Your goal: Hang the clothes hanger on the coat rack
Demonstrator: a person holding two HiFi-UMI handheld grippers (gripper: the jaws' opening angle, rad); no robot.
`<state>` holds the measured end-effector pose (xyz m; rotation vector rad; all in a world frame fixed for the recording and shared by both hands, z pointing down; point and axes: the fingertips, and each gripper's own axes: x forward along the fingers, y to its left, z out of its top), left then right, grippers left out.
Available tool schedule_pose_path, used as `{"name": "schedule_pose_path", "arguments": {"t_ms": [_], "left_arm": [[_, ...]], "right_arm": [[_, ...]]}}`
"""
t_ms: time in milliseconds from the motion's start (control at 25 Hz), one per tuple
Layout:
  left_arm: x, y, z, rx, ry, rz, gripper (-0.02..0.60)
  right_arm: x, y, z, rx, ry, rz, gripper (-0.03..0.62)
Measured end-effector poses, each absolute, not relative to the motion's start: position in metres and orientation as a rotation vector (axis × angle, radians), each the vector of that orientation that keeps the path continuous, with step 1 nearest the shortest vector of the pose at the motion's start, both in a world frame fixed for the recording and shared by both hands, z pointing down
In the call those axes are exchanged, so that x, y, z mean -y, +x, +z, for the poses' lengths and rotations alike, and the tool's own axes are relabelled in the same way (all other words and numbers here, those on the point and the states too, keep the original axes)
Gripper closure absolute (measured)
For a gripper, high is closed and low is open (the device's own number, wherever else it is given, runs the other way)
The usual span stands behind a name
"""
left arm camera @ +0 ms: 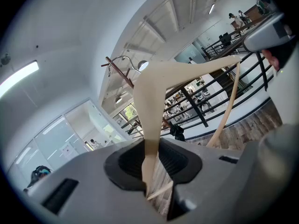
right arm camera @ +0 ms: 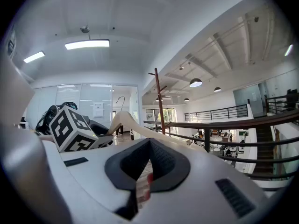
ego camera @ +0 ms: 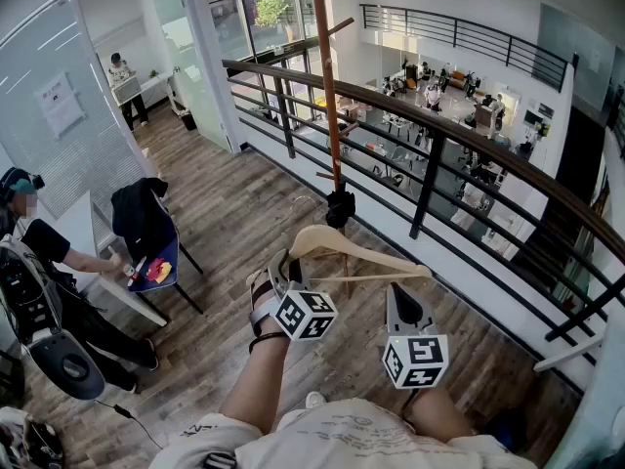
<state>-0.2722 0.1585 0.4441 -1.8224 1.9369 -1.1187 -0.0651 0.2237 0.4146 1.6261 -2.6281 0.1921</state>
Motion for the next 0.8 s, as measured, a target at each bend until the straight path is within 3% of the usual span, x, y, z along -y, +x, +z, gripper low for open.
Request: {"name": "schedule_pose_path", "arguments": {"t_ms": [800], "left_arm": [[-0.143, -0.31, 0.448, -1.954, -1.839, -1.1, 0.486]], "right_arm": [[-0.208, -0.104, 0.417, 2.64, 1.604, 0.272, 0.595]]}}
